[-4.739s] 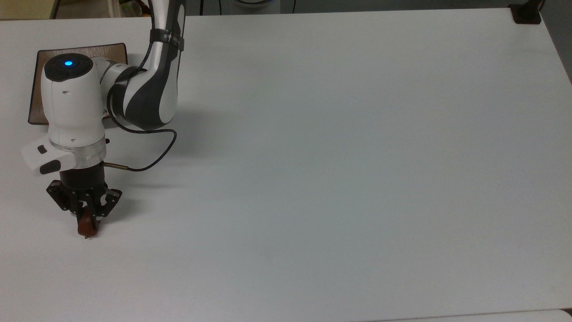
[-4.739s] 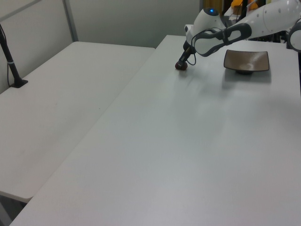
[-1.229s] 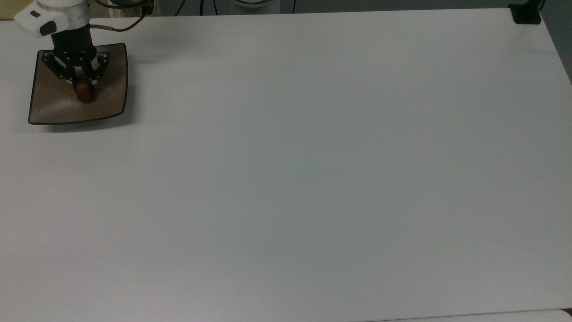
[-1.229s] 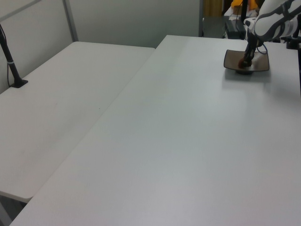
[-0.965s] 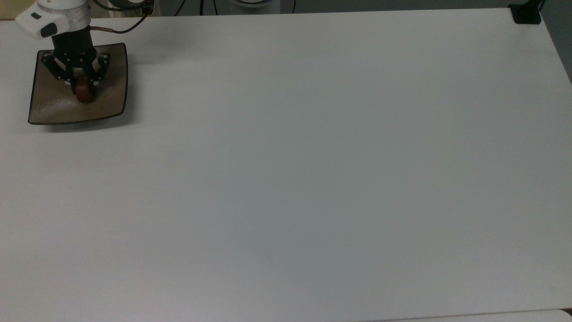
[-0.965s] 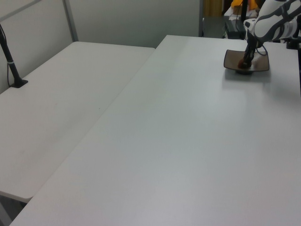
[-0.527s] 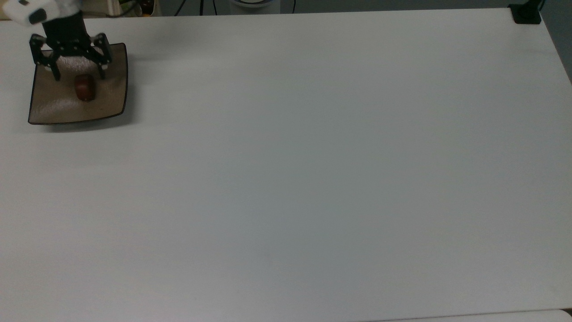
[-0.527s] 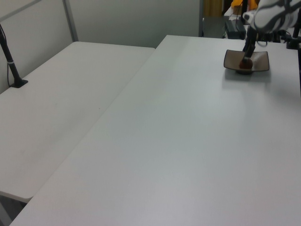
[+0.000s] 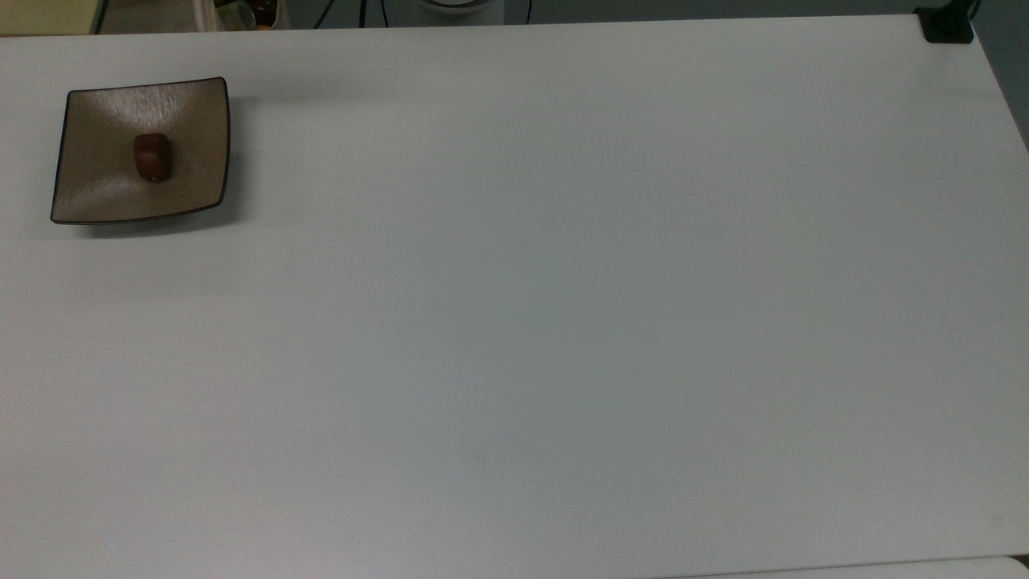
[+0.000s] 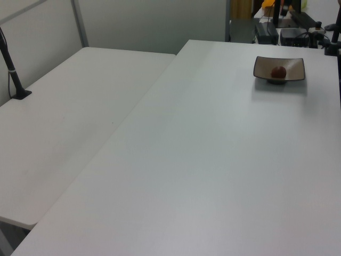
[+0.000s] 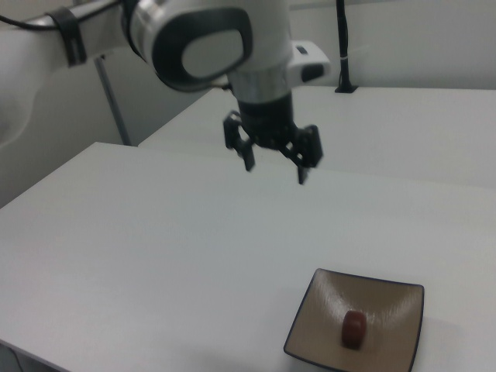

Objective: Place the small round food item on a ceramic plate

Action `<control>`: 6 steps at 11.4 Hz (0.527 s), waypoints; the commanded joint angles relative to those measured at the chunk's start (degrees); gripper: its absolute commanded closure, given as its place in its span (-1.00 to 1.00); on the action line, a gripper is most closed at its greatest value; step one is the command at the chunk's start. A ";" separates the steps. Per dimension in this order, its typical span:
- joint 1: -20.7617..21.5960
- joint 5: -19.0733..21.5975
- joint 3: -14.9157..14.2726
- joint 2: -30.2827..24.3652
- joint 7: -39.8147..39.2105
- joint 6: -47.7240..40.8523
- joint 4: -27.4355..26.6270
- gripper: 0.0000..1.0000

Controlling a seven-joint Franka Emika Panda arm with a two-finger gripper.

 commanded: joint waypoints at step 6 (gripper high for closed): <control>19.92 -1.13 0.98 -2.78 29.14 -6.32 1.96 -1.00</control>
